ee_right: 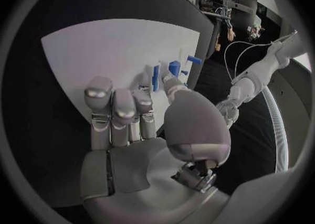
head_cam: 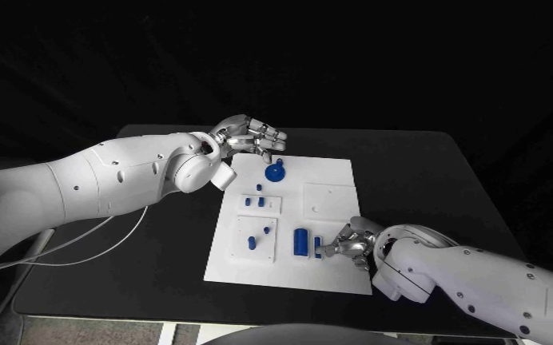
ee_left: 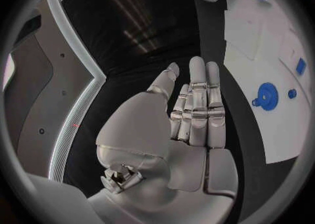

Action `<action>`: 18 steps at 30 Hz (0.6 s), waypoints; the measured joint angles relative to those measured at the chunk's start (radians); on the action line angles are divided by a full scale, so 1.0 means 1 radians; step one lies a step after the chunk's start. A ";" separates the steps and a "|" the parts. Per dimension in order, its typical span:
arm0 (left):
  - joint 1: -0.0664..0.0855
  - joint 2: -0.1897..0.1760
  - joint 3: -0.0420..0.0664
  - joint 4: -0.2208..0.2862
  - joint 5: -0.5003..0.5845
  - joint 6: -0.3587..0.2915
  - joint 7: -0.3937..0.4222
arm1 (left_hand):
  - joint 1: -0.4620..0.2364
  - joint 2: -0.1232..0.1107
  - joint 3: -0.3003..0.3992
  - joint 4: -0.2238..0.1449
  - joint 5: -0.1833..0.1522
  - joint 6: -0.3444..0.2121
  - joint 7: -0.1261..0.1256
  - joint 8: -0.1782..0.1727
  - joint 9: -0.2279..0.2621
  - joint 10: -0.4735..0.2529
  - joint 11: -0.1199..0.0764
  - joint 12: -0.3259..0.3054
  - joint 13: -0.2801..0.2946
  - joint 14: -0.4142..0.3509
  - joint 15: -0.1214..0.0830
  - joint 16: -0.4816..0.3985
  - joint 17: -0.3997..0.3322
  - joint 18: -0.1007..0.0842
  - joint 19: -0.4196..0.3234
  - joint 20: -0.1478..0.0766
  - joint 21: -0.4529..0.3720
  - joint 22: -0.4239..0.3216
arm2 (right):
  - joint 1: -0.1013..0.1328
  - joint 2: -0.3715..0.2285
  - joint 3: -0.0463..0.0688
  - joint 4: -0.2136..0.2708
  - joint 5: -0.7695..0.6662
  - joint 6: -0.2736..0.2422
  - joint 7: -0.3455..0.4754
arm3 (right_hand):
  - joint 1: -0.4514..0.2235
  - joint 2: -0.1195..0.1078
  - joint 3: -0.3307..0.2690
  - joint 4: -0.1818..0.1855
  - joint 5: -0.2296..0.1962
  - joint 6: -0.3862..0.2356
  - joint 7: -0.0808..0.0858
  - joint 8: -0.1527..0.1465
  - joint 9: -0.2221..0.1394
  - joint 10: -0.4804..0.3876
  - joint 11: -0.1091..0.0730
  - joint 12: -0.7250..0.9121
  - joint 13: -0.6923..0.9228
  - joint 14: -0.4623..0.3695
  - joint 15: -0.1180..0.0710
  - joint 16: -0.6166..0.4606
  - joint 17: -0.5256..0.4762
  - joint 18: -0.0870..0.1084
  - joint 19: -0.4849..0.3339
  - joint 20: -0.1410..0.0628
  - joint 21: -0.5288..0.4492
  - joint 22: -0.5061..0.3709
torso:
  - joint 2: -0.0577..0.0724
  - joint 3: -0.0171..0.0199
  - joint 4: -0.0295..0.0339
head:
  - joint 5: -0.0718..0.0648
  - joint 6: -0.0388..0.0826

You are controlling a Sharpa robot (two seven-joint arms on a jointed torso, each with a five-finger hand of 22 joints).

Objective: Assemble the parts on the task board

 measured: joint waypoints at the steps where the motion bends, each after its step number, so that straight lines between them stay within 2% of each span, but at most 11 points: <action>1: 0.000 0.000 0.000 0.000 0.000 0.000 0.000 | 0.000 0.000 0.000 0.000 0.000 0.000 0.000 0.000 0.000 0.000 0.000 0.000 0.000 0.000 0.000 0.000 0.000 0.000 0.000 0.000 0.000 0.000 | 0.000 -0.008 0.001 0.003 0.010 0.000 0.009 | 0.003 0.009 -0.042 0.011 0.018 -0.012 0.001 0.000 0.000 -0.005 0.002 -0.002 -0.003 0.000 0.000 -0.001 -0.001 0.000 0.000 0.000 -0.002 0.000 | 0.000 0.0001 -0.0004 | -0.001 0.002; 3: 0.000 0.000 0.000 -0.001 0.000 0.000 0.000 | 0.000 0.000 0.000 0.000 0.000 0.000 0.000 0.000 0.000 0.000 0.000 0.000 0.000 0.000 0.000 0.000 0.000 0.000 0.000 0.000 0.000 0.000 | 0.000 -0.023 0.004 0.007 0.027 0.000 0.028 | 0.005 0.044 -0.150 0.010 0.060 -0.058 0.016 0.000 0.001 -0.014 0.012 -0.002 -0.013 -0.006 0.005 -0.009 -0.003 0.000 0.000 0.000 -0.013 0.000 | 0.000 0.0001 -0.0009 | -0.002 0.007; 5: 0.000 0.000 0.000 -0.003 0.000 0.000 0.000 | 0.000 0.000 0.000 0.000 0.000 0.000 0.000 0.000 0.000 0.000 0.000 0.000 0.000 0.000 0.000 0.000 0.000 0.000 0.000 0.000 0.000 0.000 | 0.003 -0.041 0.007 0.010 0.050 -0.002 0.058 | 0.009 0.062 -0.196 -0.003 0.069 -0.088 0.032 -0.004 0.001 -0.017 0.015 -0.002 -0.019 -0.008 0.007 -0.012 -0.006 0.000 0.002 0.006 -0.017 0.000 | -0.001 0.0001 -0.0012 | -0.004 0.014; 6: 0.000 0.000 0.000 -0.004 0.000 0.000 0.000 | 0.000 0.000 0.000 0.000 0.000 0.000 0.000 0.000 0.000 0.000 0.000 0.000 0.000 0.000 0.000 0.000 0.000 0.000 0.000 0.000 0.000 0.000 | 0.005 -0.048 0.007 0.009 0.060 -0.003 0.071 | 0.013 0.066 -0.207 -0.010 0.071 -0.095 0.038 -0.006 0.000 -0.021 0.011 -0.002 -0.022 -0.008 0.007 -0.017 -0.008 0.000 0.002 0.006 -0.022 0.000 | -0.001 0.0001 -0.0016 | -0.005 0.017; 9: 0.000 0.001 0.000 -0.008 0.002 0.000 0.001 | 0.000 0.000 0.000 0.000 0.000 0.000 0.000 0.000 0.000 0.000 0.000 0.000 0.000 0.000 0.000 0.000 0.000 0.000 0.000 0.000 0.000 0.000 | 0.014 -0.070 0.015 0.007 0.098 -0.010 0.133 | 0.015 0.087 -0.223 -0.034 0.081 -0.095 0.039 0.000 0.003 -0.023 0.013 -0.002 -0.026 -0.008 0.007 -0.017 -0.008 0.000 0.002 0.006 -0.024 0.000 | -0.001 0.0000 -0.0028 | -0.008 0.030; 12: 0.000 0.002 0.000 -0.016 0.005 -0.001 0.001 | 0.000 0.000 0.000 0.000 0.000 0.000 0.000 0.000 0.000 0.000 0.000 0.000 0.000 0.000 0.000 0.000 0.000 0.000 0.000 0.000 0.000 0.000 | 0.030 -0.087 0.032 -0.007 0.141 -0.021 0.220 | 0.026 0.122 -0.231 -0.080 0.098 -0.097 0.040 0.000 0.003 -0.026 0.016 -0.002 -0.035 -0.015 0.007 -0.033 -0.019 0.000 0.002 0.006 -0.051 0.000 | -0.002 -0.0008 -0.0040 | -0.010 0.049; 14: 0.000 0.004 0.000 -0.023 0.008 -0.001 0.002 | 0.000 0.000 0.000 0.000 0.000 0.000 0.000 0.000 0.000 0.000 0.000 0.000 0.000 0.000 0.000 0.000 0.000 0.000 0.000 0.000 0.000 0.000 | 0.042 -0.094 0.042 -0.021 0.169 -0.027 0.279 | 0.035 0.131 -0.236 -0.104 0.110 -0.097 0.040 0.000 0.003 -0.034 0.016 -0.012 -0.042 -0.020 0.007 -0.043 -0.027 0.000 0.002 0.006 -0.068 0.000 | -0.003 -0.0018 -0.0053 | -0.011 0.061; 16: 0.000 0.006 0.000 -0.030 0.011 -0.002 0.002 | 0.000 0.000 0.000 0.000 0.000 0.000 0.000 0.000 0.000 0.000 0.000 0.000 0.000 0.000 0.000 0.000 0.000 0.000 0.000 0.000 0.000 0.000 | 0.056 -0.097 0.052 -0.046 0.202 -0.035 0.347 | 0.041 0.146 -0.246 -0.130 0.126 -0.097 0.040 0.000 0.003 -0.051 0.017 -0.031 -0.061 -0.035 0.009 -0.068 -0.046 0.013 0.002 0.006 -0.116 0.000 | -0.006 -0.0027 -0.0066 | -0.011 0.071; 18: 0.000 0.009 0.000 -0.038 0.015 -0.003 0.003 | 0.000 0.000 0.000 0.000 0.000 0.001 -0.001 0.000 0.000 0.000 0.000 0.000 0.000 0.000 0.000 0.000 0.000 0.000 0.000 0.000 0.000 0.000 | 0.068 -0.094 0.060 -0.077 0.236 -0.040 0.410 | 0.052 0.157 -0.256 -0.152 0.140 -0.097 0.040 0.000 0.003 -0.064 0.022 -0.049 -0.081 -0.045 0.013 -0.093 -0.067 0.015 0.000 0.012 -0.163 0.000 | -0.008 -0.0036 -0.0084 | -0.011 0.079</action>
